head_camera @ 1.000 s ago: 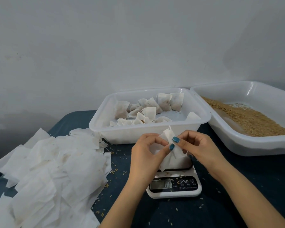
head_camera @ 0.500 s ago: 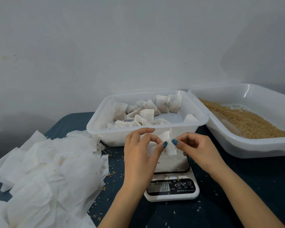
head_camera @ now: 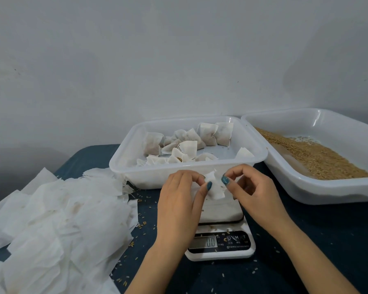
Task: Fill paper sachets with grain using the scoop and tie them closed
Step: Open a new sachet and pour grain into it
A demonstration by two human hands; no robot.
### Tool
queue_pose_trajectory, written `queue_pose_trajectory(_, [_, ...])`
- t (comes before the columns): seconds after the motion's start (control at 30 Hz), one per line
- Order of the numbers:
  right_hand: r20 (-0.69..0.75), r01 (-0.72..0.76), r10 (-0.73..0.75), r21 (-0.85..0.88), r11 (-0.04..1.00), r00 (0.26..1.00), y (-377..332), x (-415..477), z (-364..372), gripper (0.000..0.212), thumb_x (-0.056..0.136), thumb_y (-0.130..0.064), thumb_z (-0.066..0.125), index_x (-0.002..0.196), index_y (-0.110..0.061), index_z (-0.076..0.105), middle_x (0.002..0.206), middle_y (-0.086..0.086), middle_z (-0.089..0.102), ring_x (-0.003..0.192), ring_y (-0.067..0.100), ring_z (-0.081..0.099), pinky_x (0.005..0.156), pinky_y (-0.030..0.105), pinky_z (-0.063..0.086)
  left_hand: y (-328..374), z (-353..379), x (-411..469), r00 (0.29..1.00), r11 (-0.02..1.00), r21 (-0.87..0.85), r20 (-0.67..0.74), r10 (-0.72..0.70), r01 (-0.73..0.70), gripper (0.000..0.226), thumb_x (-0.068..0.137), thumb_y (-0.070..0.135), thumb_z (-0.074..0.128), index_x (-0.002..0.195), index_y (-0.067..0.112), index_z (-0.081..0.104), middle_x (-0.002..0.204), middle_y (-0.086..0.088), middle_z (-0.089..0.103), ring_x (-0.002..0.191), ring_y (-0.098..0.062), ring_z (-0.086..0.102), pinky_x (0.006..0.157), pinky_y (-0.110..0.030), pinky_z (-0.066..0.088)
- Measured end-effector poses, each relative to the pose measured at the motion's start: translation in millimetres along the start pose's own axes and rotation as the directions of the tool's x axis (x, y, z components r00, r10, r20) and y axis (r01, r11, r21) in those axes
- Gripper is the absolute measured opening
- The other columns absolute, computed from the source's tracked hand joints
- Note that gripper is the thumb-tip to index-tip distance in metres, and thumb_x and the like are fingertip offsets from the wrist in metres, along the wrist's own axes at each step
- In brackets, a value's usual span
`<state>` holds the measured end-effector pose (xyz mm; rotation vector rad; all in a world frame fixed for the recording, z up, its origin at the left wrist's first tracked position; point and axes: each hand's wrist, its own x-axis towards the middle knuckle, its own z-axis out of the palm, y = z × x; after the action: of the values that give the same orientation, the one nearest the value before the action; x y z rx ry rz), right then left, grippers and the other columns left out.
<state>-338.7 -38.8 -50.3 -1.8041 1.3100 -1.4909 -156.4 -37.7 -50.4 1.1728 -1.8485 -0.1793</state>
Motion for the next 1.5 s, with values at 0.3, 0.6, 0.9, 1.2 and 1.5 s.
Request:
queue_pose_trajectory(0.3, [0.169, 0.132, -0.121, -0.054, 0.990, 0.978, -5.1, -5.1, 10.0, 0.034, 0.071, -0.043, 0.078, 0.100, -0.025, 0.076, 0.103, -0.019, 0.068, 0.075, 0.012, 0.065, 0.061, 0.014, 0.046, -5.0, -0.4, 4.0, 0.948, 0.867, -0.385, 0.111, -0.298, 0.318, 0.011, 0.095, 0.040, 0.056, 0.089, 0.031, 0.061, 0.092, 0.019, 0.066, 0.090, 0.001, 0.061, 0.074, -0.014, 0.042])
queue_pose_trajectory(0.6, [0.079, 0.108, -0.113, 0.067, 0.992, 0.990, -8.4, -4.8, 7.9, 0.015, 0.085, -0.039, 0.064, 0.091, -0.028, 0.072, 0.085, -0.012, 0.070, 0.074, 0.012, 0.068, 0.056, 0.021, 0.054, -2.7, 0.2, 0.7, 0.958, 0.938, -0.227, 0.177, -0.224, 0.261, 0.051, 0.082, 0.084, 0.036, 0.105, 0.041, 0.051, 0.109, 0.022, 0.062, 0.103, 0.005, 0.058, 0.087, -0.031, 0.052])
queue_pose_trajectory(0.9, [0.041, 0.087, -0.096, 0.174, 0.981, 0.995, -14.5, -5.4, 6.4, 0.017, 0.079, -0.042, 0.070, 0.087, -0.028, 0.070, 0.087, -0.006, 0.071, 0.075, 0.010, 0.068, 0.063, 0.019, 0.054, 1.7, 0.8, -2.2, 0.942, 0.995, -0.049, 0.329, -0.070, 0.091, 0.071, 0.076, 0.080, 0.044, 0.134, 0.040, 0.038, 0.118, 0.030, 0.050, 0.114, 0.007, 0.045, 0.093, -0.023, 0.042])
queue_pose_trajectory(1.2, [0.081, 0.184, -0.197, 0.149, 0.972, 0.977, -16.8, -5.5, 5.9, 0.016, 0.079, -0.043, 0.077, 0.082, -0.028, 0.073, 0.080, -0.013, 0.068, 0.078, 0.013, 0.065, 0.067, 0.016, 0.050, 4.8, -0.5, -4.3, 0.903, 0.953, -0.234, 0.423, -0.078, 0.192, 0.062, 0.080, 0.043, 0.064, 0.136, 0.042, 0.038, 0.131, 0.021, 0.051, 0.118, -0.001, 0.052, 0.091, -0.033, 0.053])
queue_pose_trajectory(1.5, [0.104, 0.229, -0.237, 0.084, 0.970, 0.966, -16.3, -4.8, 3.8, 0.020, 0.074, -0.041, 0.083, 0.086, -0.029, 0.072, 0.081, -0.011, 0.066, 0.082, 0.013, 0.059, 0.065, 0.019, 0.048, 3.5, -0.8, -2.0, 0.898, 0.938, -0.237, 0.417, -0.138, 0.254, 0.037, 0.076, 0.046, 0.063, 0.111, 0.042, 0.050, 0.100, 0.018, 0.063, 0.087, -0.003, 0.063, 0.070, -0.028, 0.053])
